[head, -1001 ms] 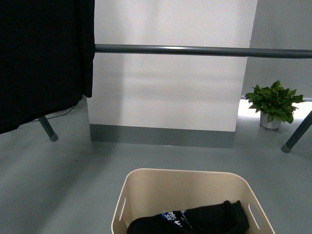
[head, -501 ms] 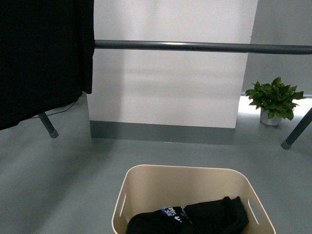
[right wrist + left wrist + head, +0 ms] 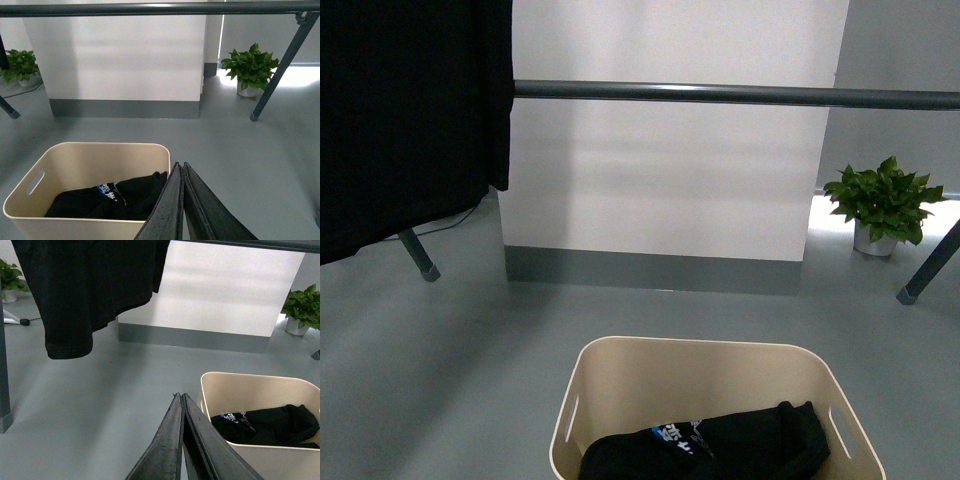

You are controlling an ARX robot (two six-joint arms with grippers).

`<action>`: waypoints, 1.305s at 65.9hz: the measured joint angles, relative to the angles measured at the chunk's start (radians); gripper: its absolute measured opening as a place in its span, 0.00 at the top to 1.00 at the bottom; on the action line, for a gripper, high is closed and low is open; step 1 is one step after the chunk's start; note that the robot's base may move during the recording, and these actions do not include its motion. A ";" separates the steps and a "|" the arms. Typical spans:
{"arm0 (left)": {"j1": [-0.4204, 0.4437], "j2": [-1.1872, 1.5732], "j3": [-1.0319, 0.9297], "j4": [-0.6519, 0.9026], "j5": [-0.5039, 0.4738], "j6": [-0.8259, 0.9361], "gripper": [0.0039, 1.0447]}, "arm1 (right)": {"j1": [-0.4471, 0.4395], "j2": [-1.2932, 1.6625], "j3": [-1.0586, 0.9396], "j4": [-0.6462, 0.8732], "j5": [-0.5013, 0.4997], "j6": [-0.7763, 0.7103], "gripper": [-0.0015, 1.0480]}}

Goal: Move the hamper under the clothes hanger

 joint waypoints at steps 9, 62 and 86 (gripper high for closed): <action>0.000 -0.058 0.000 -0.059 0.000 0.000 0.97 | 0.000 -0.039 0.000 -0.039 0.000 0.000 0.98; 0.000 -0.203 0.000 -0.211 0.000 0.000 0.97 | 0.000 -0.214 0.001 -0.221 -0.003 0.000 0.98; 0.000 -0.203 0.000 -0.211 0.000 0.000 0.87 | 0.000 -0.214 0.001 -0.221 -0.003 -0.001 0.97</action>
